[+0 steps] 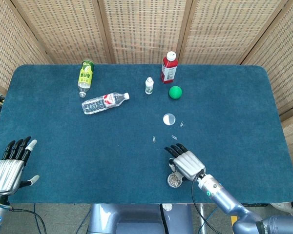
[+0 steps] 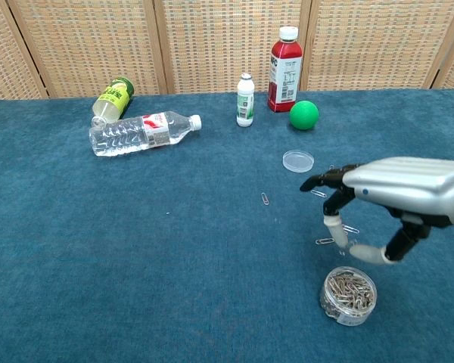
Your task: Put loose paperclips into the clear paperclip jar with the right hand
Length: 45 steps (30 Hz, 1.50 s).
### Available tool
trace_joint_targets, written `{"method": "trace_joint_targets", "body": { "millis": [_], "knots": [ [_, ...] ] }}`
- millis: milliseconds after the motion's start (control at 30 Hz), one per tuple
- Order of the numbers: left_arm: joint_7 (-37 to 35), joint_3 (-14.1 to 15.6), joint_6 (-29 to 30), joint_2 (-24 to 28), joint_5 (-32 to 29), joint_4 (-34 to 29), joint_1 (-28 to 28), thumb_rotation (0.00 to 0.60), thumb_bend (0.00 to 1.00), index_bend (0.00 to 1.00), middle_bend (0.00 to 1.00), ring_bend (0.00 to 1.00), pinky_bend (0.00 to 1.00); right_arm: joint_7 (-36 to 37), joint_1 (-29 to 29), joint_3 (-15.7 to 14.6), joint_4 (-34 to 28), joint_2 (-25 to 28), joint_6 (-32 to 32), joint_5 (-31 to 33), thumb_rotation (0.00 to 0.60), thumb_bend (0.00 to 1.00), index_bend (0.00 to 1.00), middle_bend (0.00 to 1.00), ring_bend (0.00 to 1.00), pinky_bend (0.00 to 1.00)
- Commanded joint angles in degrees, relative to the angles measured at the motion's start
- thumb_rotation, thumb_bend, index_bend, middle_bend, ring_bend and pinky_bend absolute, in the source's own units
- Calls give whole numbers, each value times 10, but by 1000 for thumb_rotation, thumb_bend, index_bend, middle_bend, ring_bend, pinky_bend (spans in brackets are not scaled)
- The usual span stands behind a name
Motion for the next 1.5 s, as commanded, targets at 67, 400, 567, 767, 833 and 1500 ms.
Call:
{"method": "trace_joint_targets", "body": {
  "millis": [67, 400, 567, 767, 833, 1500],
  "knots": [
    [-1, 0, 0, 0, 1, 0, 0, 600, 0, 0, 0, 0, 0, -16, -6, -11, -10, -2, -1, -9, 600, 447, 642, 50, 0, 30],
    [-2, 0, -2, 1, -1, 3, 0, 600, 0, 0, 0, 0, 0, -69, -11, -17, -7, -36, 2, 16, 600, 447, 642, 49, 0, 41],
    [-2, 0, -3, 1, -1, 3, 0, 600, 0, 0, 0, 0, 0, -95, -12, -13, 1, -58, 8, 33, 600, 447, 642, 49, 0, 41],
    [-7, -1, -4, 2, -3, 4, 0, 600, 0, 0, 0, 0, 0, -118, -13, -14, 6, -63, 15, 44, 600, 456, 642, 49, 0, 41],
    [-8, -1, -4, 3, -3, 5, 0, 600, 0, 0, 0, 0, 0, -123, -13, -14, 5, -61, 17, 45, 600, 461, 642, 50, 0, 41],
    [-9, 0, -4, 3, -2, 7, 1, 600, 0, 0, 0, 0, 0, -122, -21, -26, 3, -46, 24, 16, 600, 321, 534, 51, 0, 41]
  ]
}}
